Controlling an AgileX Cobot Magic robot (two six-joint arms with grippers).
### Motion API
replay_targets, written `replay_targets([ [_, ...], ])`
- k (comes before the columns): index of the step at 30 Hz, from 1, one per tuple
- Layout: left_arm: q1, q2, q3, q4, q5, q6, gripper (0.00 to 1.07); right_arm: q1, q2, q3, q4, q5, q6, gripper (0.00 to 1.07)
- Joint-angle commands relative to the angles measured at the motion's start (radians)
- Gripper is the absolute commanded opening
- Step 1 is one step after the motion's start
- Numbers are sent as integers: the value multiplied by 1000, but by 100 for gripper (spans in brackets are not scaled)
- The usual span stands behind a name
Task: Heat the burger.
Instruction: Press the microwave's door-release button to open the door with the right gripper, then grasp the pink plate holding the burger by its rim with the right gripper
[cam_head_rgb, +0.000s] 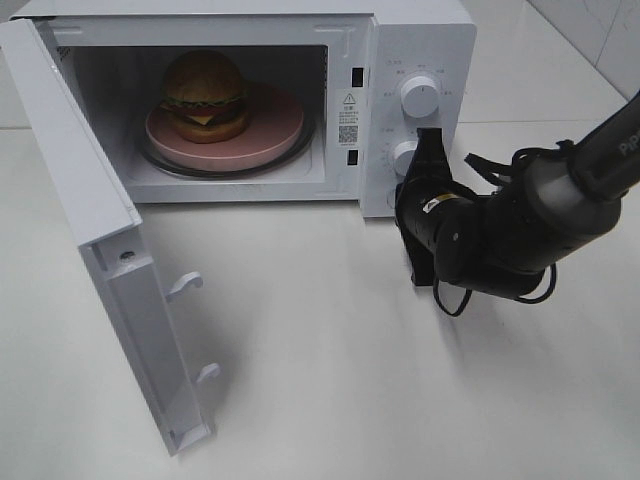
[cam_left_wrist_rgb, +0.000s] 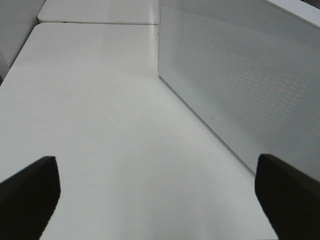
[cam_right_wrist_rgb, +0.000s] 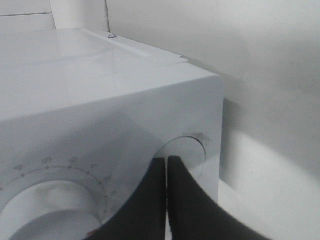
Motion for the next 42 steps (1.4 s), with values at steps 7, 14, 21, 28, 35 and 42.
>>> replay_targets([
  [7,4,-8,3,-4,-9,2,98,-6,-115,90,-85,71,0,0],
  [14,4,-8,3,-4,-9,2,98,-6,-212,157,-174,189,-54,0],
  [21,4,-8,3,-4,-9,2,98,-6,-318,196,-259,333,-245,0],
  [28,4,-8,3,-4,-9,2,98,-6,-386,198,-361,459,-361,1],
  [35,4,-8,3,-4,-9,2,98,-6,-472,198,-422,628,-568,2],
  [42,4,-8,3,-4,-9,2,98,-6,-530,178,-425,779,-751,3],
])
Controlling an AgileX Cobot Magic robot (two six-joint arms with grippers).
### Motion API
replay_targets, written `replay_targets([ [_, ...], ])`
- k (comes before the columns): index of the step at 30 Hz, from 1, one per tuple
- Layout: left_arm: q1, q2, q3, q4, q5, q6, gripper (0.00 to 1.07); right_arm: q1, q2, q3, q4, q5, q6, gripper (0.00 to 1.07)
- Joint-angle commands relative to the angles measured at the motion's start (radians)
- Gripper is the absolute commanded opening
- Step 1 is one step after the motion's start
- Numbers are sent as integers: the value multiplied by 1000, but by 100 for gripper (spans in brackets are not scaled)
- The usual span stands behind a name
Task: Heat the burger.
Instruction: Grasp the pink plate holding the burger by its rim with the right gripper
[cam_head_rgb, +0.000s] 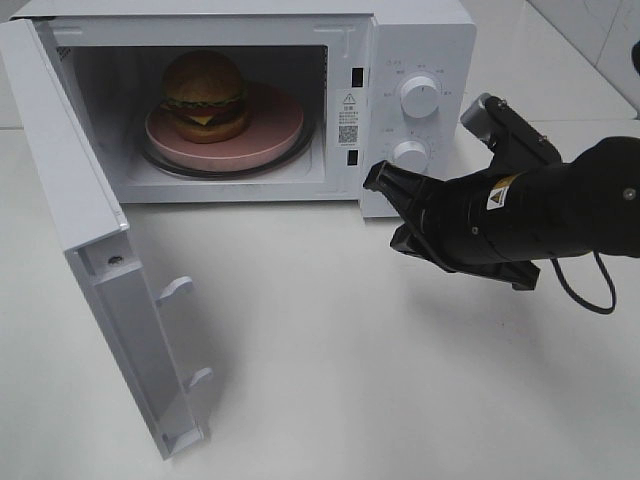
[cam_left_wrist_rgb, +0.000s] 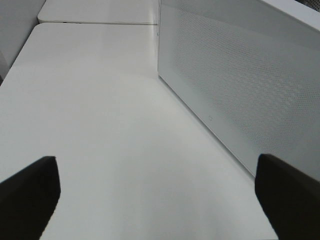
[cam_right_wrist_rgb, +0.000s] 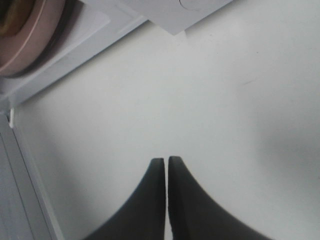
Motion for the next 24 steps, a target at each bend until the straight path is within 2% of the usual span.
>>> replay_targets([
  [1,4,-8,3,-4,-9,2,98,-4,-39,-36,-17,148,-164,4],
  [2,4,-8,3,-4,-9,2,98,-4,-47,-57,-28,214,-223,4],
  [5,4,-8,3,-4,-9,2,98,-4,-49,-70,-35,242,-254,4],
  [7,4,-8,3,-4,-9,2,98,-4,-54,-123,-61,363,-373,5],
  [11,4,-8,3,-4,-9,2,98,-4,-54,-157,-67,427,-467,6],
  [19,4,-8,3,-4,-9,2,98,-4,-54,-272,-68,657,-915,7],
  [24,4,-8,3,-4,-9,2,98,-4,-54,-308,-68,715,-1139,7],
])
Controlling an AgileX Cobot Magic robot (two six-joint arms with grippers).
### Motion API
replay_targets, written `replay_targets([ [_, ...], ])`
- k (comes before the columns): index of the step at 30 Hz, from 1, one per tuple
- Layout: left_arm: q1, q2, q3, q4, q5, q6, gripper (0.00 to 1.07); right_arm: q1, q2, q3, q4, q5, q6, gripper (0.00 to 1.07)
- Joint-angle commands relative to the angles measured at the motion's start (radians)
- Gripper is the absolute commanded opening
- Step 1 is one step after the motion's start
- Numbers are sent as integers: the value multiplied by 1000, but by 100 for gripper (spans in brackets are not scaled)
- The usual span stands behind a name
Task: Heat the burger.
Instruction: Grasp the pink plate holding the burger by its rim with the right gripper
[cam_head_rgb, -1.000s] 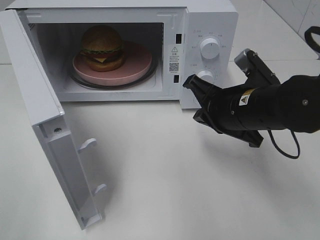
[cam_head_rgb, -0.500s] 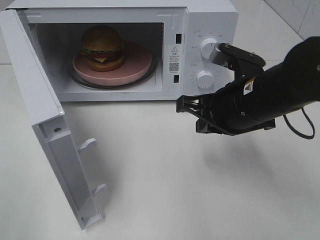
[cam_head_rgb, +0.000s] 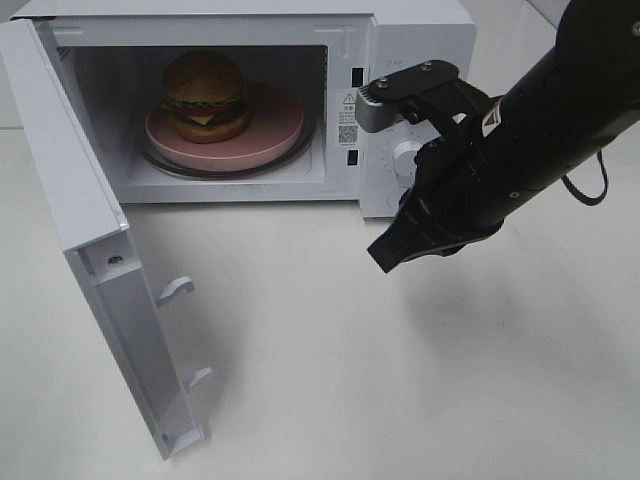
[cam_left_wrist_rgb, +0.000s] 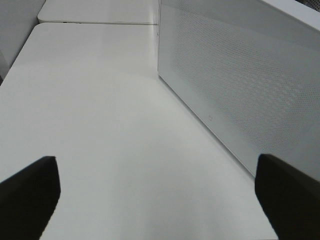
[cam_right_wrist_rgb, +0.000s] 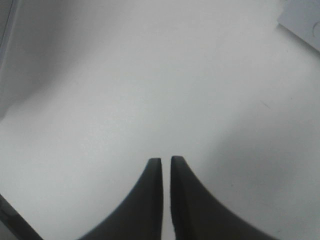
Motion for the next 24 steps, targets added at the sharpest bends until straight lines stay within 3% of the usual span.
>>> replay_targets([
  [1,4,-8,3,-4,-9,2,98,-4,-8,-19,-5,38,-140,7],
  [11,4,-8,3,-4,-9,2,98,-4,-8,-44,-51,96,-686,8],
  [20,4,-8,3,-4,-9,2,98,-3,-8,-44,-218,64,-817,14],
  [23,4,-8,3,-4,-9,2,98,18,-8,-44,-303,31,-817,21],
  [24,4,-8,3,-4,-9,2,98,33,-8,-44,-363,3,-804,29],
])
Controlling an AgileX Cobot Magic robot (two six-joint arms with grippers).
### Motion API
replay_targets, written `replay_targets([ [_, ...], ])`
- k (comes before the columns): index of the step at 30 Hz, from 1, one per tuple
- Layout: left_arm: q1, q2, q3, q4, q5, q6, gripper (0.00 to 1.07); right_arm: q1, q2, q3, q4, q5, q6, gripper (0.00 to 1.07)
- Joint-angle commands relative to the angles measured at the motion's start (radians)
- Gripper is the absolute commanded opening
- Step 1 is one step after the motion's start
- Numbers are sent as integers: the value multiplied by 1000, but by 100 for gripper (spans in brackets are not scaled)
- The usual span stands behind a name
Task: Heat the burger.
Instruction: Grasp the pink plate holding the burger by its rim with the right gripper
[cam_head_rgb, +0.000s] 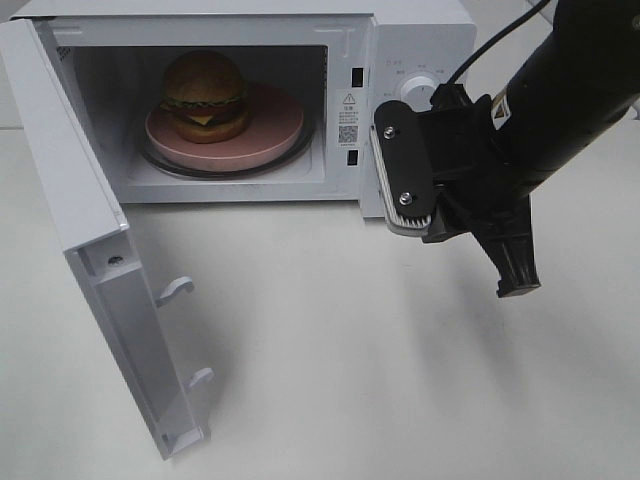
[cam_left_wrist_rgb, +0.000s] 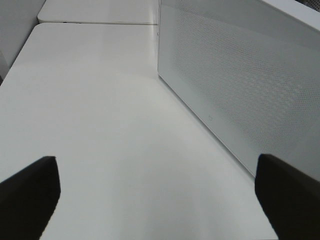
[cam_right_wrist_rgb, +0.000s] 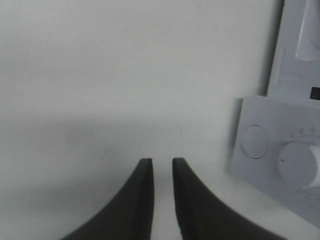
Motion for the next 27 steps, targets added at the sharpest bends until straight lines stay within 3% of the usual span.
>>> replay_targets([
  [1,4,-8,3,-4,-9,2,98,23,-8,-8,-100,-56,4,35],
  [2,4,-8,3,-4,-9,2,98,23,-8,-8,-100,-56,4,35],
  [4,4,-8,3,-4,-9,2,98,39,-8,-8,-139,-145,43,51],
  [5,4,-8,3,-4,-9,2,98,39,-8,-8,-139,-145,43,51],
  [6,4,-8,3,-4,-9,2,98,39,-8,-8,-139,-165,45,61],
  [8,4,-8,3,-4,-9,2,98,39,-8,-8,-139,-174,45,66],
  [9,4,-8,3,-4,-9,2,98,39,-8,-8,-139,-182,45,79],
  [10,4,-8,3,-4,-9,2,98,39,-8,-8,-139,-182,45,79],
  [12,4,-8,3,-4,-9,2,98,39,6,-10,-141,-194,60,93],
  [27,4,-8,3,-4,-9,2,98,106,172,-173,-192,-221,142,90],
])
